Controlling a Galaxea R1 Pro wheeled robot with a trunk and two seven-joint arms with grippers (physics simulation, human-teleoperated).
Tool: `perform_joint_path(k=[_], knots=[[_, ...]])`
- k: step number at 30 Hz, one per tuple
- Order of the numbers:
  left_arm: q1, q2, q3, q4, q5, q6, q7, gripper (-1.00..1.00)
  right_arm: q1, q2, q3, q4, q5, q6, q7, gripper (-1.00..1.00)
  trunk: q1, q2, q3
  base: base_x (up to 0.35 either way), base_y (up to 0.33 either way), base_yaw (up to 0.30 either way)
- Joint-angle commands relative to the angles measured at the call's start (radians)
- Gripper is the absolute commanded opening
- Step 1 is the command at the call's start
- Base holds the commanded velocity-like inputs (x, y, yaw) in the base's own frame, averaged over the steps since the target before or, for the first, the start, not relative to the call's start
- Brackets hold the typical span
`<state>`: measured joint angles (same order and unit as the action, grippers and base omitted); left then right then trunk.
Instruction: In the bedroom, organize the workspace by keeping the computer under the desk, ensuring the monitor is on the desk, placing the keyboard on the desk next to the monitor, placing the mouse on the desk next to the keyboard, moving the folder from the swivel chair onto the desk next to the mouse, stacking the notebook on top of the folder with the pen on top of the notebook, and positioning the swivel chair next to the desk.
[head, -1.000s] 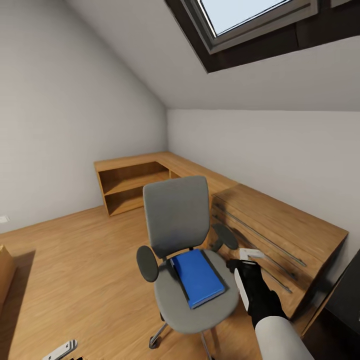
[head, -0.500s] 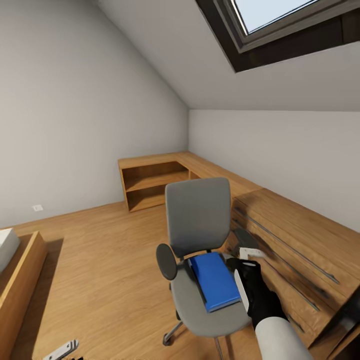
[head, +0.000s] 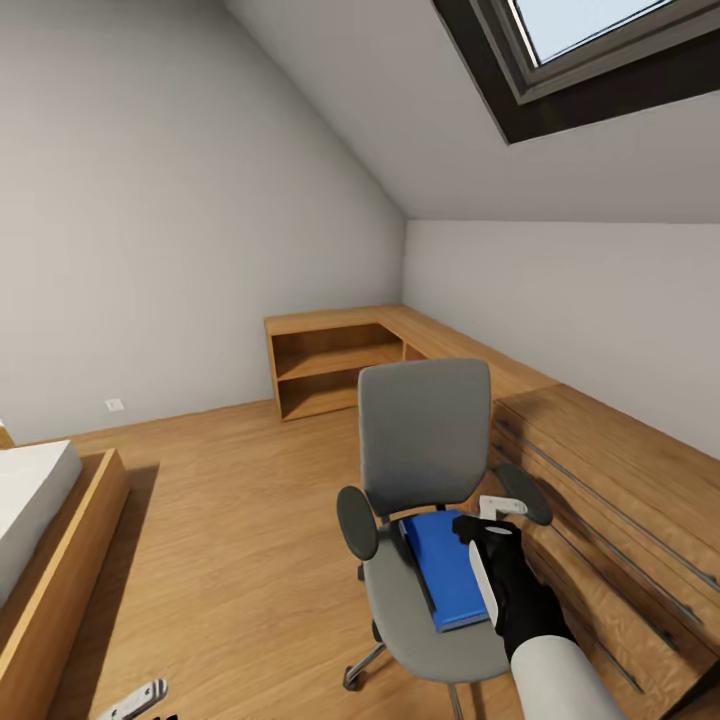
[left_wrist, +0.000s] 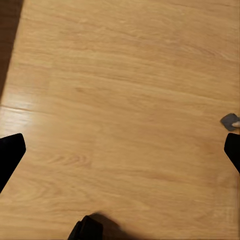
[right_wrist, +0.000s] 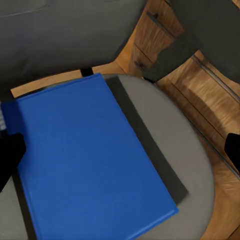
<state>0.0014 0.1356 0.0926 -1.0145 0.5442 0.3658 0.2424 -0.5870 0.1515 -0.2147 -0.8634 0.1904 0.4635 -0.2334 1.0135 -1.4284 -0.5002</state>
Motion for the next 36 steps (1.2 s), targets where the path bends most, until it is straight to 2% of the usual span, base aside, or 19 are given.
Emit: perform_joint_path(k=[1, 6, 7, 9, 10, 13, 18, 19, 22, 23, 28, 29, 31, 36], knots=[[0.000, -0.008, -0.001, -0.002, 0.010, 0.004, 0.005, 1.00, -0.001, 0.000, -0.002, 0.001, 0.010, 0.005, 0.003, 1.00, 0.004, -0.008, -0.004, 0.000, 0.000, 0.007], [0.000, -0.015, -0.014, -0.003, 0.010, 0.004, 0.005, 1.00, -0.001, -0.003, -0.003, 0.002, 0.011, 0.003, 0.004, 1.00, 0.023, -0.043, -0.020, 0.000, 0.000, 0.003], [0.000, -0.026, -0.087, -0.015, 0.009, -0.009, 0.008, 1.00, -0.001, -0.005, -0.005, 0.004, 0.011, -0.023, 0.005, 1.00, 0.027, -0.050, -0.023, 0.000, 0.000, 0.000], [0.000, -0.028, -0.102, -0.038, 0.010, -0.028, 0.008, 1.00, -0.001, -0.007, -0.005, 0.009, 0.012, -0.052, 0.004, 1.00, 0.035, -0.064, -0.029, 0.000, 0.000, 0.000], [0.000, -0.028, -0.113, -0.149, 0.010, -0.043, 0.010, 1.00, -0.002, -0.011, -0.005, 0.077, 0.013, -0.112, 0.002, 1.00, 0.038, -0.071, -0.032, 0.000, 0.000, 0.000], [0.000, -0.029, -0.114, -0.200, 0.011, -0.033, 0.012, 1.00, -0.004, -0.013, -0.006, 0.108, 0.012, -0.122, 0.003, 1.00, 0.050, -0.092, -0.042, 0.000, 0.000, 0.000], [0.000, -0.029, -0.115, -0.304, 0.012, 0.057, 0.024, 1.00, -0.022, -0.015, -0.004, 0.164, 0.012, -0.130, 0.004, 1.00, 0.069, -0.127, -0.057, 0.000, 0.000, 0.000], [0.000, -0.030, -0.116, -0.336, 0.013, 0.092, 0.035, 1.00, -0.045, -0.016, -0.004, 0.188, 0.012, -0.131, 0.004, 1.00, 0.073, -0.134, -0.060, 0.000, 0.000, 0.000], [0.001, -0.033, -0.116, -0.378, 0.015, 0.126, 0.060, 1.00, -0.097, -0.021, -0.005, 0.237, 0.012, -0.132, 0.005, 1.00, 0.084, -0.155, -0.070, 0.000, 0.000, 0.000], [0.001, -0.036, -0.116, -0.401, 0.017, 0.140, 0.081, 1.00, -0.135, -0.030, -0.006, 0.280, 0.011, -0.134, 0.005, 1.00, 0.088, -0.162, -0.073, 0.000, 0.000, 0.000], [-0.002, -0.055, -0.116, -0.447, 0.024, 0.159, 0.139, 1.00, -0.216, -0.060, -0.008, 0.408, 0.007, -0.175, 0.005, 1.00, 0.107, -0.197, -0.089, 0.000, 0.000, 0.000], [-0.013, -0.067, -0.116, -0.478, 0.037, 0.166, 0.163, 1.00, -0.251, -0.079, -0.009, 0.478, -0.008, -0.227, 0.005, 1.00, 0.111, -0.204, -0.092, 0.000, 0.000, 0.000], [-0.028, -0.079, -0.116, -0.514, 0.055, 0.176, 0.176, 1.00, -0.273, -0.095, -0.009, 0.523, -0.031, -0.267, 0.005, 1.00, 0.119, -0.218, -0.098, 0.000, 0.000, 0.000], [-0.041, -0.099, -0.116, -0.572, 0.087, 0.249, 0.184, 1.00, -0.287, -0.109, -0.010, 0.555, -0.080, -0.297, 0.006, 1.00, 0.138, -0.253, -0.114, 0.000, 0.000, 0.000]])
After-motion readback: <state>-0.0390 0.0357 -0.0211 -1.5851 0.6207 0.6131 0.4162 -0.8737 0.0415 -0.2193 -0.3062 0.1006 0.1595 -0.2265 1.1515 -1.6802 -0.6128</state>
